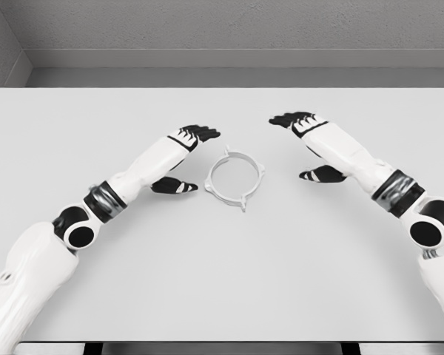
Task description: Assemble PVC drainage pipe clamps
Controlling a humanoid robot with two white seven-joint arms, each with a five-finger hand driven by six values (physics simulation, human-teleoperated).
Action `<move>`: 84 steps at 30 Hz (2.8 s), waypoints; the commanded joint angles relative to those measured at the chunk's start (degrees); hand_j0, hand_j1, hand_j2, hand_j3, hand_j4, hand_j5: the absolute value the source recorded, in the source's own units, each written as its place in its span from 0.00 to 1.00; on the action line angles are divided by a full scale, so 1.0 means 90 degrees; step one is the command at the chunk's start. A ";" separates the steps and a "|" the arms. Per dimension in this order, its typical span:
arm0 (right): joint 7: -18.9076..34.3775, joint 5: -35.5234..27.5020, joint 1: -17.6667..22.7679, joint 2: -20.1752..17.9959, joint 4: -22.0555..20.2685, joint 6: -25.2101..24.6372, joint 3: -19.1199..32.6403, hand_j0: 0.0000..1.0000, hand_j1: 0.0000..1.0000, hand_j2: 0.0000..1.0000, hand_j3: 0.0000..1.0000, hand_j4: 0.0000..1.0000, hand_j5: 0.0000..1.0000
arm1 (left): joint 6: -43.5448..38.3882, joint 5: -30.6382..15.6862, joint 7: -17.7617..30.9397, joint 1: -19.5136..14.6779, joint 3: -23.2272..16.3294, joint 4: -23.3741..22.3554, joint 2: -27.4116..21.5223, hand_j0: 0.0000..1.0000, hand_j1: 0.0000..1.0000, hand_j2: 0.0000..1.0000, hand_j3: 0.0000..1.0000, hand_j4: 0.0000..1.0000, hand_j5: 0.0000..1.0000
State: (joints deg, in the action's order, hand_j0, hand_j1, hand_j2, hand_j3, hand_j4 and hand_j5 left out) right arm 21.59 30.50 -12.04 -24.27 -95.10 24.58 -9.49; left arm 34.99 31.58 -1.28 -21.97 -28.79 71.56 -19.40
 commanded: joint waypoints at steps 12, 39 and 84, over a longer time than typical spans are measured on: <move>0.0169 -0.0489 0.0518 -0.0370 -0.0674 0.0531 -0.0664 1.00 1.00 1.00 1.00 1.00 1.00 | 0.0001 0.0095 -0.0004 -0.0029 -0.0317 -0.0002 0.0056 1.00 1.00 1.00 1.00 1.00 1.00; 0.0169 -0.0244 -0.0156 0.0196 -0.0264 0.0248 -0.1621 1.00 1.00 1.00 1.00 1.00 1.00 | 0.0001 -0.0081 -0.0013 -0.0537 0.0494 -0.0842 -0.0715 1.00 1.00 1.00 1.00 1.00 1.00; 0.0169 0.0166 -0.0478 0.0704 0.0918 0.0258 -0.1621 1.00 1.00 1.00 1.00 1.00 1.00 | 0.0001 -0.0090 -0.0014 -0.0537 0.0513 -0.0852 -0.0745 1.00 1.00 1.00 1.00 1.00 1.00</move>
State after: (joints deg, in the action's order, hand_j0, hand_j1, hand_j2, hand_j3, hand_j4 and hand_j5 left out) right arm 23.14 32.36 -16.35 -17.92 -86.96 27.02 -24.10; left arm 34.99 31.12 -1.37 -26.81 -24.22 63.87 -26.07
